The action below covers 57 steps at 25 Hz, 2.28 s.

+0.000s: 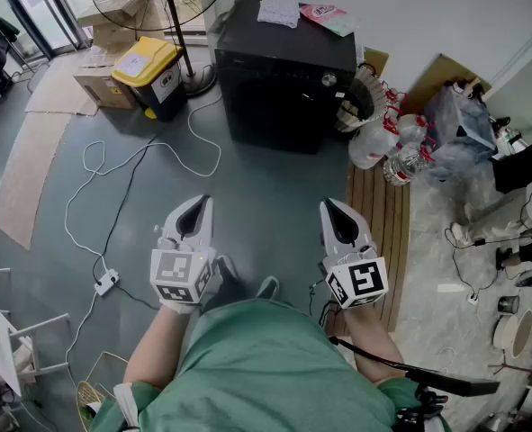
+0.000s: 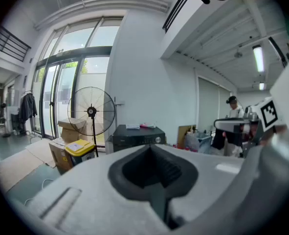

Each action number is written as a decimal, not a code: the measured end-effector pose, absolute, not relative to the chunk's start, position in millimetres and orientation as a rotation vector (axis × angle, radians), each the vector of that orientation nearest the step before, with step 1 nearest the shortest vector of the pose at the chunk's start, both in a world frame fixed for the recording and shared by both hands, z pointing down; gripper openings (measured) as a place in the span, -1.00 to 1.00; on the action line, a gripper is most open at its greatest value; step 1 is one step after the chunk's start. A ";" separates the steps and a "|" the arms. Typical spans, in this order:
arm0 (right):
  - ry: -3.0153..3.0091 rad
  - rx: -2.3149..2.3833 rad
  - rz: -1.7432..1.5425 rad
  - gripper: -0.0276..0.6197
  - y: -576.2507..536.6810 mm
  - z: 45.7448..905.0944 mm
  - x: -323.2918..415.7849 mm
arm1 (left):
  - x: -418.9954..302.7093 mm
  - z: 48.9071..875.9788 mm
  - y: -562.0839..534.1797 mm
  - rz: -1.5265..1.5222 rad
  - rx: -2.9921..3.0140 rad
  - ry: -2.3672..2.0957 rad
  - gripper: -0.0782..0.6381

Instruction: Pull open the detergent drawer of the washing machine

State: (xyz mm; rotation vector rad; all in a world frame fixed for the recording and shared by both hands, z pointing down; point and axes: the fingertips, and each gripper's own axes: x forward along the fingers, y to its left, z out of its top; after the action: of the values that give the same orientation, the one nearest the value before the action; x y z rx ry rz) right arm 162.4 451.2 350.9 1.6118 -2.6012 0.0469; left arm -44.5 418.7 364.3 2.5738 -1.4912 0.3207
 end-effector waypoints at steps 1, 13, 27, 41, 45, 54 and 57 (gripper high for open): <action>-2.600 1.614 0.056 -0.92 450.3 351.2 163.6 | -43.9 364.6 418.2 0.323 2.573 -1.493 -0.78; -2.586 1.608 0.126 -0.92 432.2 365.7 171.5 | -37.8 376.8 406.1 0.326 2.529 -1.499 -0.79; -2.575 1.618 0.124 -0.56 347.4 367.1 170.2 | -45.4 399.8 318.7 0.244 2.499 -1.375 -0.25; -2.477 1.706 0.109 -0.56 181.3 349.3 125.0 | -85.7 406.8 145.8 0.151 2.549 -1.149 -0.22; -2.442 1.723 0.145 -0.56 155.6 353.8 120.3 | -96.0 418.1 121.5 0.091 2.496 -1.104 -0.22; -2.456 1.640 0.189 -0.56 99.1 377.6 112.4 | -104.7 453.0 61.7 0.004 2.392 -1.062 -0.20; -2.485 1.603 0.201 -0.56 70.1 382.2 115.8 | -100.5 459.9 39.6 -0.001 2.375 -1.075 -0.20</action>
State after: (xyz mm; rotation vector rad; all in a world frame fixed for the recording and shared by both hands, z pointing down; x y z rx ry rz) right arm 115.8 70.1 382.2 1.6026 -2.4848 0.2005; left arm -100.5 39.6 459.9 2.3753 -1.0746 -0.0014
